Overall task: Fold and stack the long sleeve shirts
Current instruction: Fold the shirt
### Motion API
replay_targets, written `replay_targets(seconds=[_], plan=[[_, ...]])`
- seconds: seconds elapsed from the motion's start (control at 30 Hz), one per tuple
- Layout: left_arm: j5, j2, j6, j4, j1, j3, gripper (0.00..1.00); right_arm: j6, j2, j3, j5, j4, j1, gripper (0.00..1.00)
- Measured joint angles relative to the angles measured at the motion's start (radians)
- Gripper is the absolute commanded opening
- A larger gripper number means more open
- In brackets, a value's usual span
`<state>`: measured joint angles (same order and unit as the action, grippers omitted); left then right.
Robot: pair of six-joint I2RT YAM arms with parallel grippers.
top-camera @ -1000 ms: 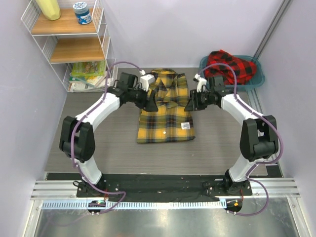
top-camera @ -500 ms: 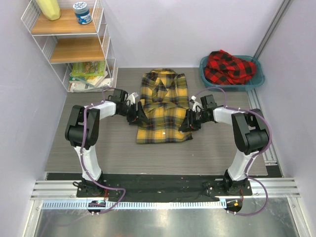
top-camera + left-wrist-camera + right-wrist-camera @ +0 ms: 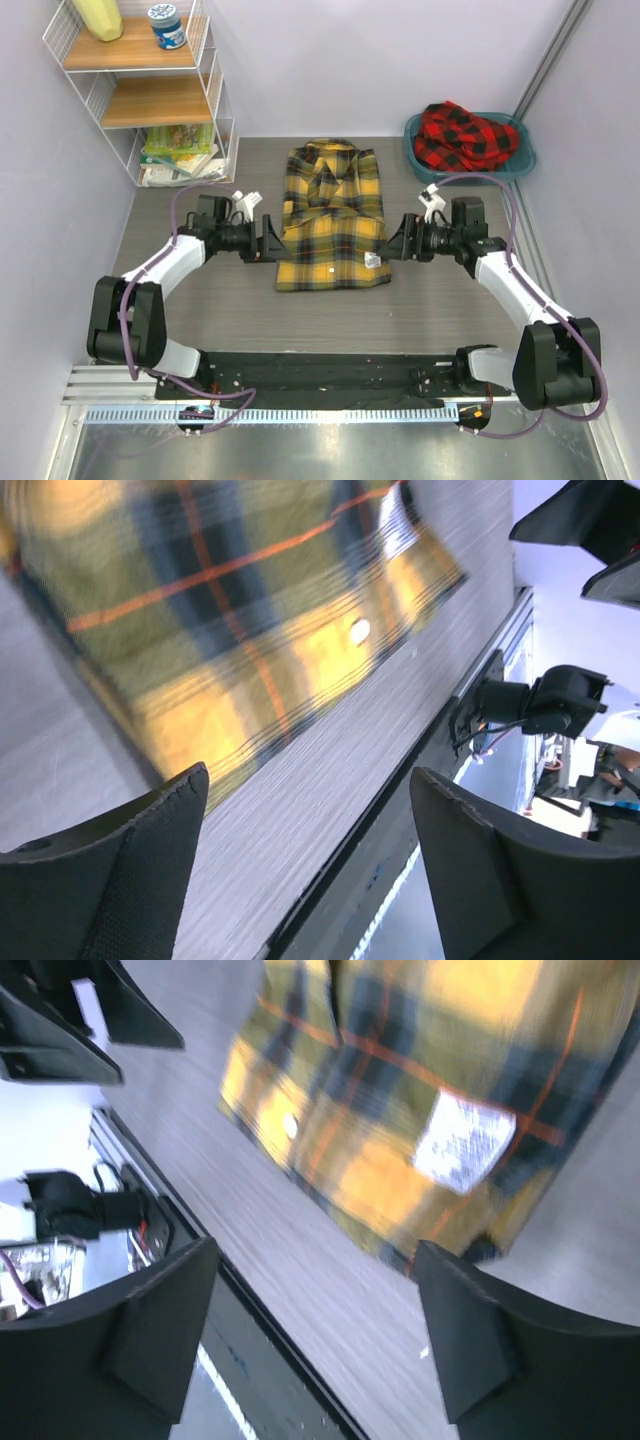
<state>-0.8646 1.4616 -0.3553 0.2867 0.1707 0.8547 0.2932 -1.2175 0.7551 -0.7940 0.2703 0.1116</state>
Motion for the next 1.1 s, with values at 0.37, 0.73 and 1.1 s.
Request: replay_targets(seconds=[0.37,0.73,1.1], plan=[[0.026,0.102,-0.041,-0.04,-0.057,-0.121,0.83,-0.05,-0.146,-0.118,0.01,-0.014,0.002,0.9],[-0.042,0.192,-0.089,-0.134,-0.057,-0.121,0.75,0.011,-0.23,-0.118,-0.014,-0.173,0.024,0.77],[-0.087,0.201,-0.135,-0.216,-0.053,-0.13,0.69,0.015,-0.229,-0.118,-0.031,-0.151,0.039,0.62]])
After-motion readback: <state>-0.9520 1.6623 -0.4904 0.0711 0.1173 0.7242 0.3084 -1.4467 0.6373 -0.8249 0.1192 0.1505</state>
